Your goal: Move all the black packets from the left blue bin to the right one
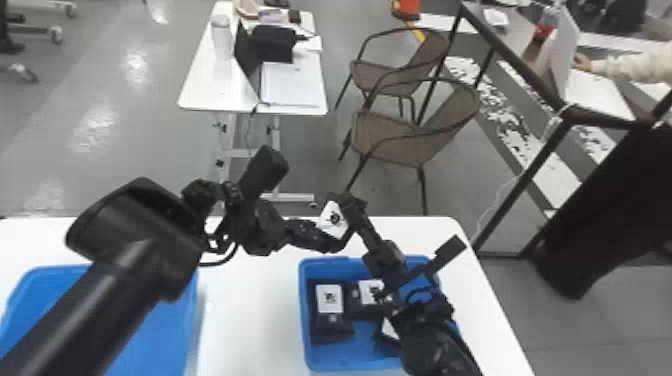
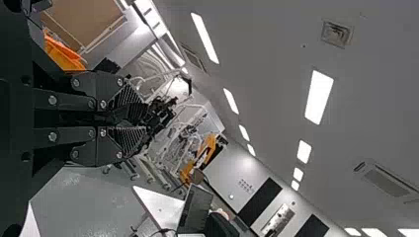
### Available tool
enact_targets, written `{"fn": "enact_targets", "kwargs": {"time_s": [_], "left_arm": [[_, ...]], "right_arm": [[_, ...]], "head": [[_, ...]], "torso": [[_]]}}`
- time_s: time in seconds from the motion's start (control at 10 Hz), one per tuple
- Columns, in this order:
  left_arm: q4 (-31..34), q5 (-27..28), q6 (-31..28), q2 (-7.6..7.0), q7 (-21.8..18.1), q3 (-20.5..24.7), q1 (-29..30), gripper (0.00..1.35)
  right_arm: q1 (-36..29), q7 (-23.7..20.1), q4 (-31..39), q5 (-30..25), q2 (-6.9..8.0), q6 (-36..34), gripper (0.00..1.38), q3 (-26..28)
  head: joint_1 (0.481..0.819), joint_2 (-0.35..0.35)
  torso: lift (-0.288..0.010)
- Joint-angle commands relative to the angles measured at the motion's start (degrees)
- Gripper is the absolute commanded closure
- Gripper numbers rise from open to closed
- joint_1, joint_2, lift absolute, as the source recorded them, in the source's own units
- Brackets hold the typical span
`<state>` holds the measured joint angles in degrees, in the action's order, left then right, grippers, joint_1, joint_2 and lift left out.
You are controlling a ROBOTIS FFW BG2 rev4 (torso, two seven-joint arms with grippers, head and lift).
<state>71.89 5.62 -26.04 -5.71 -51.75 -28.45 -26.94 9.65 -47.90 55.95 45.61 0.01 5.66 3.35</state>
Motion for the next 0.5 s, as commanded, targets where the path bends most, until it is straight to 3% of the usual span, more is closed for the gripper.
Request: {"fn": "enact_targets", "kwargs": {"time_s": [0.0, 0.2, 0.4], "left_arm": [[0.0, 0.0, 0.0, 0.18, 0.3, 0.9, 0.6, 1.17], [0.1, -1.8, -0.9, -0.09, 0.7, 3.7, 3.0, 0.73], [2.7, -2.5, -2.1, -0.70, -0.4, 7.6, 6.6, 0.46]], "right_arm": [[-0.2, 0.0, -0.2, 1.1, 0.05, 0.7, 1.28, 0.1], [-0.1, 0.0, -0.7, 0.9, 0.05, 0.8, 1.28, 2.4], [-0.6, 0.0, -1.8, 0.4, 0.05, 2.1, 1.28, 5.9]], "head": [[0.695, -0.206], [0.695, -0.209], [0.695, -0.217]], "torso": [[0.000], [0.000], [0.000]]}}
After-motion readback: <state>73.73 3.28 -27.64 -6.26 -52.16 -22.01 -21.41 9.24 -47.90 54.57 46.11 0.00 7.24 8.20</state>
